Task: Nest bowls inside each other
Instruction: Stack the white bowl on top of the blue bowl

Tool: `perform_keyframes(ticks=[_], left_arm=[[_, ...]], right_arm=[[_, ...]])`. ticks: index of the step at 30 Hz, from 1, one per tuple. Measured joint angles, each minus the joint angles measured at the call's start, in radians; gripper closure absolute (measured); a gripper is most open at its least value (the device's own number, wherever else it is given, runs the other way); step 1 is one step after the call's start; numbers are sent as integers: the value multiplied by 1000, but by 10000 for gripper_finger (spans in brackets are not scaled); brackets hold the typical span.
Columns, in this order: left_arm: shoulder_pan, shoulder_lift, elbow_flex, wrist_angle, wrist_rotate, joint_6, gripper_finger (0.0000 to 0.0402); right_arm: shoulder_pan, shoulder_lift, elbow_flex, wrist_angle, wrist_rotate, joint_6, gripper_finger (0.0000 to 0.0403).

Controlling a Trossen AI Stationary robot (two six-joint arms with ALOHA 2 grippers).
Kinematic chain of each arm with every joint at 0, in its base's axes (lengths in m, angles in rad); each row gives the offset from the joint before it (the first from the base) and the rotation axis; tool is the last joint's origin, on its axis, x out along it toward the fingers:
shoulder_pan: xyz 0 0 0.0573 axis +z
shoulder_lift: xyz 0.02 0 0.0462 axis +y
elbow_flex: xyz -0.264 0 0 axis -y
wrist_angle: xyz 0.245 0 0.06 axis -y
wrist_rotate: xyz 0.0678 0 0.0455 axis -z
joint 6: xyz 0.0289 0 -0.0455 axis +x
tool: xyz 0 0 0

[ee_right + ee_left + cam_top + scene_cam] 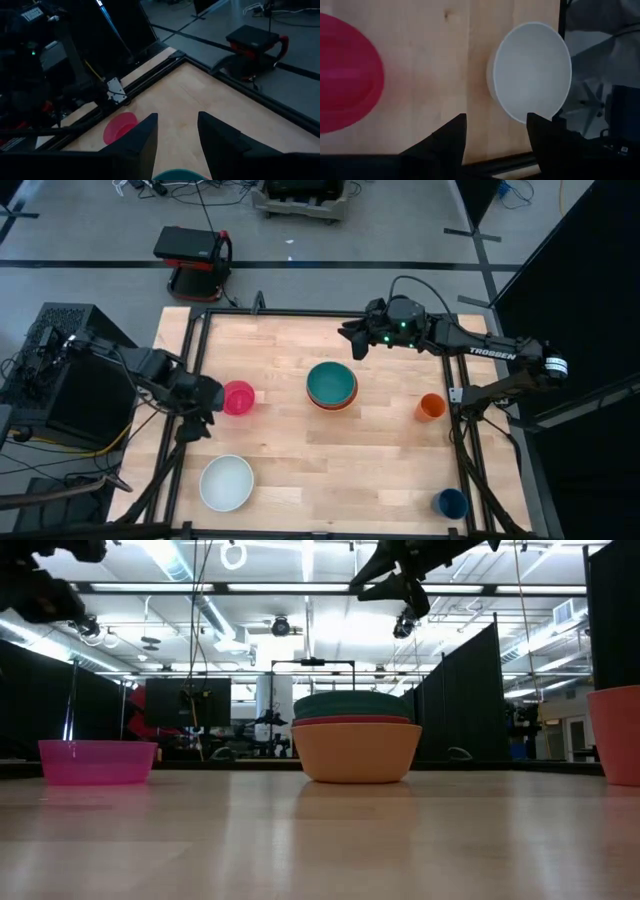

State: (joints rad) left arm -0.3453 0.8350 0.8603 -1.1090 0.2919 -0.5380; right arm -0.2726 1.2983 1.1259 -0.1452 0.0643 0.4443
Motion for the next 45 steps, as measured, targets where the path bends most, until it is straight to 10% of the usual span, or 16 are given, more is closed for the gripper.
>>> perform_keyframes(ticks=[25, 45], left_arm=[[-218, 223, -209, 438, 20, -183, 133], [-221, 416, -209, 447, 7, -209, 297]], right_arm=[[0, 1, 0, -1, 37, 0, 280], [3, 1, 0, 0, 11, 0, 289]])
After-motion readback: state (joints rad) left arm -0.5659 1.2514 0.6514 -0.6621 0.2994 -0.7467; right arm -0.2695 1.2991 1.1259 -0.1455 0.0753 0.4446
